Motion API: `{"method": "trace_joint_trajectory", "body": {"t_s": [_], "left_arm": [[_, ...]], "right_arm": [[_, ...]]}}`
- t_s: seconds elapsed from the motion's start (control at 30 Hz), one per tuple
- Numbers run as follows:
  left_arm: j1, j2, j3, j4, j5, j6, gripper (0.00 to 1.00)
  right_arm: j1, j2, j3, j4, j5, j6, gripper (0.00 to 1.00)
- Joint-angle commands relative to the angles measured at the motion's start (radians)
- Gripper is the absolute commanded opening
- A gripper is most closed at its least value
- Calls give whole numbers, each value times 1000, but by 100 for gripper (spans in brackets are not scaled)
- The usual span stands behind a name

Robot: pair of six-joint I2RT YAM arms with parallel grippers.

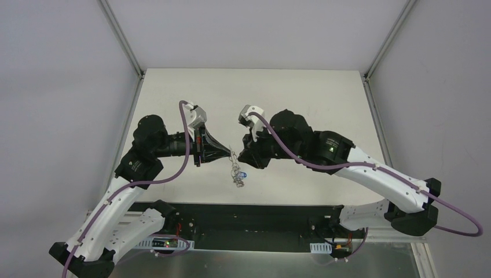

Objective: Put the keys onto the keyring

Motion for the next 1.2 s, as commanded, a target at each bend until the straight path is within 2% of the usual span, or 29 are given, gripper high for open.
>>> {"method": "trace_joint_trajectory", "body": {"t_s": [0.0,0.23,0.43,0.6,0.73,0.83,1.17], "left_arm": [[4,-19,-8,102,32,-32,0],[5,-23,-12,113,35,-37,0],[4,-40,-24,111,12,-30,0],[4,-40,-26,112,9,-33,0],[4,-34,-20,119,31,-44,0],[3,-27,-9,131,64,-68,0],[2,6,39,222,187,-186,0]], "right_arm": [[5,-62,0,10,31,-13,18],[4,-77,-33,15,102,1,27],[-41,-98,-179,64,233,134,36],[-76,-134,-288,127,248,206,39],[-95,-187,-302,144,173,157,41],[-103,-219,-267,116,46,87,41],[-109,-149,26,-83,-225,-122,38]]}}
